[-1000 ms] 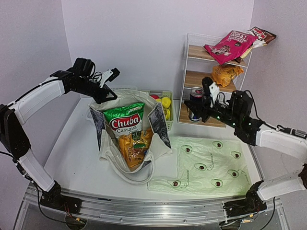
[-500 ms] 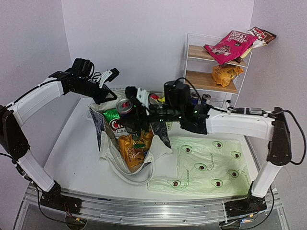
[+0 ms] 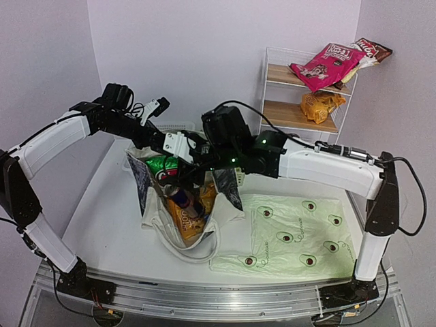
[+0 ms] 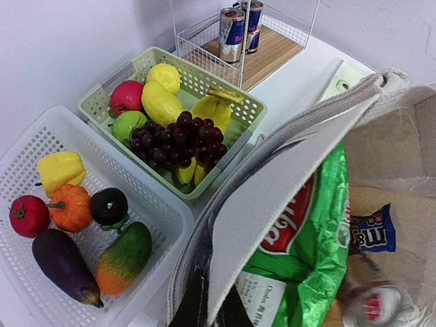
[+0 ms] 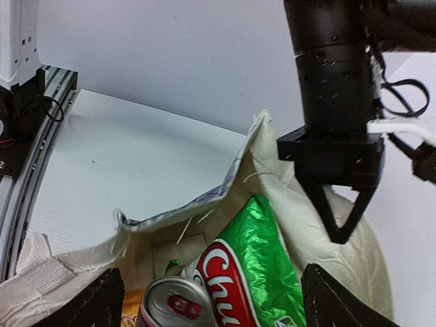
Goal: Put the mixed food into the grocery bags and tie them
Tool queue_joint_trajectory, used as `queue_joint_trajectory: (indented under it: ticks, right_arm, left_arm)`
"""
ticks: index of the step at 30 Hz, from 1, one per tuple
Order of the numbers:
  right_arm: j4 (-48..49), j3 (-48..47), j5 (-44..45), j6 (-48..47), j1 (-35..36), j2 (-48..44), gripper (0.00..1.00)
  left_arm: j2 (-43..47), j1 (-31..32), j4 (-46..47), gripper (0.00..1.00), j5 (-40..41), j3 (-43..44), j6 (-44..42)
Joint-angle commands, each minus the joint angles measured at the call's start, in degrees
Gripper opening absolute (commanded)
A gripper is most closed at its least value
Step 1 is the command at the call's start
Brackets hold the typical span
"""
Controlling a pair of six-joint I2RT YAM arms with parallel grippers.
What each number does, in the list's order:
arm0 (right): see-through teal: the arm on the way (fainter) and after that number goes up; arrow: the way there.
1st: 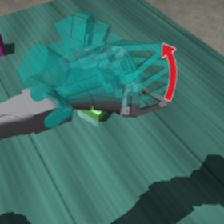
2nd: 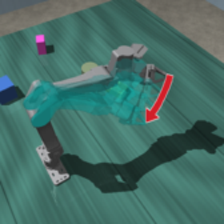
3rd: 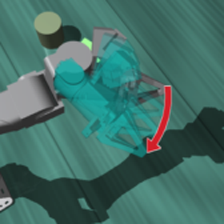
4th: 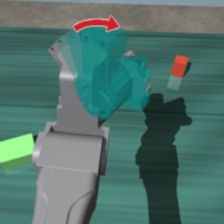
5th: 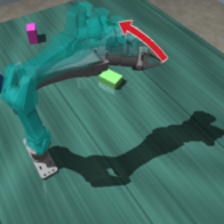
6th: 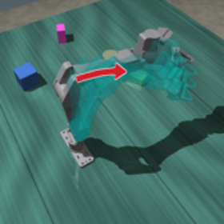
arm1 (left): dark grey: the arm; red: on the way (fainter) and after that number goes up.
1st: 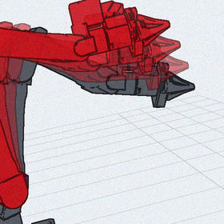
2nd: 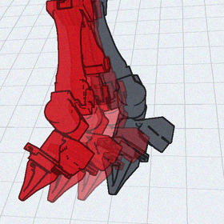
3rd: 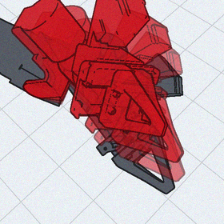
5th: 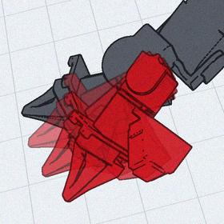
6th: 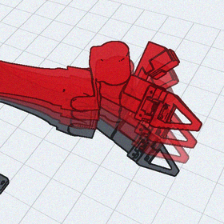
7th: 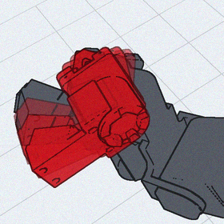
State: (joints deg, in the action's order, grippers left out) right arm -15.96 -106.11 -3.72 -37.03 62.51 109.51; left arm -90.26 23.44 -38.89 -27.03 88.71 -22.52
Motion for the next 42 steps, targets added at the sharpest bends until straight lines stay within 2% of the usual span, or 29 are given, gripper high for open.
queue_joint_trajectory:
  ticks: [1,3,6,11,14,18,24,30,33,34,35,36,38,39,42]
  right_arm:
    - [-16.2,-9.0,2.1,4.2,1.4,-1.0,0.88]
    - [-19.7,-11.0,1.9,8.1,2.2,-2.2,0.88]
    - [-20.9,-7.8,2.7,19.6,2.3,-7.6,0.88]
    - [-22.5,3.5,19.4,42.6,2.3,-18.5,0.88]
    - [-22.9,7.8,20.3,52.4,2.4,-19.3,0.89]
    - [-24.8,6.8,18.8,58.3,3.6,-16.2,0.9]
    - [-28.4,2.4,22.3,65.0,5.5,-11.1,0.91]
    - [-42.8,-2.9,28.5,68.3,8.0,-5.8,0.92]
    - [-43.4,-2.5,26.6,68.1,8.0,-3.2,0.91]
    - [-43.5,-3.2,26.1,66.7,7.9,-1.9,0.85]
    - [-43.5,-4.0,25.7,65.0,7.9,-0.8,0.73]
    - [-43.5,-4.9,25.4,63.9,7.9,-0.3,0.51]
    - [-43.5,-5.8,24.5,61.9,7.9,-0.4,0.16]
    - [-43.5,-5.8,23.7,61.2,7.9,-0.9,0.03]
    - [-43.4,-6.4,18.4,59.0,7.9,-2.9,0.0]
  left_arm:
    - [1.2,-0.3,0.4,0.0,0.4,1.1,-0.5]
    - [0.8,-0.3,0.4,0.0,0.8,1.6,-0.6]
    - [0.7,-0.3,0.1,0.0,1.8,2.1,-0.6]
    - [1.3,-0.3,0.4,0.0,2.8,1.2,-1.2]
    - [0.7,-0.3,0.5,0.0,3.1,1.3,-1.4]
    - [0.3,-0.2,1.0,0.0,3.8,1.1,-2.1]
    - [-0.1,-0.3,0.9,0.0,3.4,1.5,-2.3]
    - [0.5,-0.3,0.3,0.0,3.5,1.1,-2.7]
    - [1.2,-0.3,-0.9,0.0,4.4,1.2,-2.9]
    - [1.4,-0.2,-1.9,0.0,5.0,1.6,-3.0]
    - [1.7,-0.3,-4.0,0.0,6.1,2.6,-2.9]
    - [2.0,-0.3,-6.0,0.0,7.0,3.5,-2.9]
    - [3.1,-0.3,-12.5,0.0,8.7,6.3,-3.7]
    - [4.2,-0.3,-15.9,0.0,8.9,7.3,-4.8]
    - [8.0,-0.3,-24.2,0.0,9.7,9.7,-7.3]
